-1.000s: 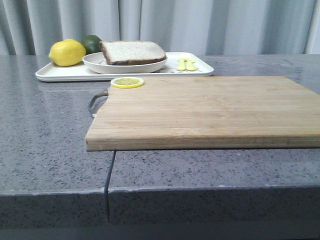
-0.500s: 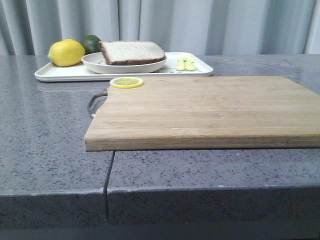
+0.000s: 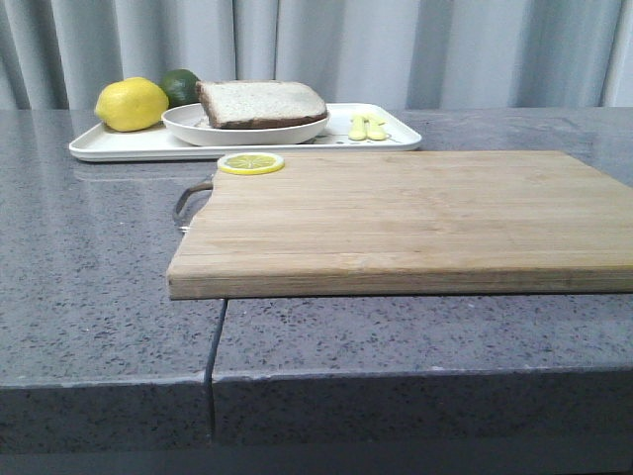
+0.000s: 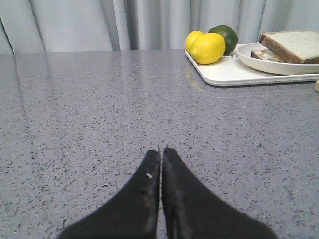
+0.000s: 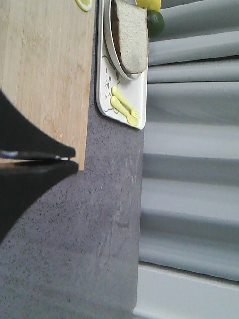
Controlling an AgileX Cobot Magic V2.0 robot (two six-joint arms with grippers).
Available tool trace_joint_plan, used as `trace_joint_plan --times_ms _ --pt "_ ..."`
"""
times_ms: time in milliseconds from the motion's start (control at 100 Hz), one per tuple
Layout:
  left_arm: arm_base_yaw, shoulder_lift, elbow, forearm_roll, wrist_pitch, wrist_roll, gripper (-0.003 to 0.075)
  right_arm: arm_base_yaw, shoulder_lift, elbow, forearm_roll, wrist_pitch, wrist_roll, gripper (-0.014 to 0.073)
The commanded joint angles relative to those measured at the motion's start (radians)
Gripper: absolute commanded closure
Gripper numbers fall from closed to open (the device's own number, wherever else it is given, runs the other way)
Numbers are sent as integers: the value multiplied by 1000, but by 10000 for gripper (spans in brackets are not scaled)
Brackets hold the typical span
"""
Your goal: Place bread and move sandwich to tray
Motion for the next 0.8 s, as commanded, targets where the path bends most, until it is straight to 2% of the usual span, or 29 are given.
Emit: trace_joint_plan --times_ms 0,350,420,610,690,790 --pt "2 -34 15 -10 -72 -1 739 -6 8 -24 -6 -70 -8 661" --pt "2 -34 15 -10 -72 -1 739 -6 -6 14 -40 -77 7 661" --pt "2 -34 15 -10 -72 -1 739 -6 -25 42 -125 -85 72 661" --pt "2 -34 15 -10 -72 -1 739 -6 -125 137 -449 -93 374 661" --pt "2 -34 15 -10 -72 -1 739 -6 -174 187 -514 -91 459 661" --pt "2 -34 15 -10 -72 -1 739 -6 -230 240 -520 -88 476 661"
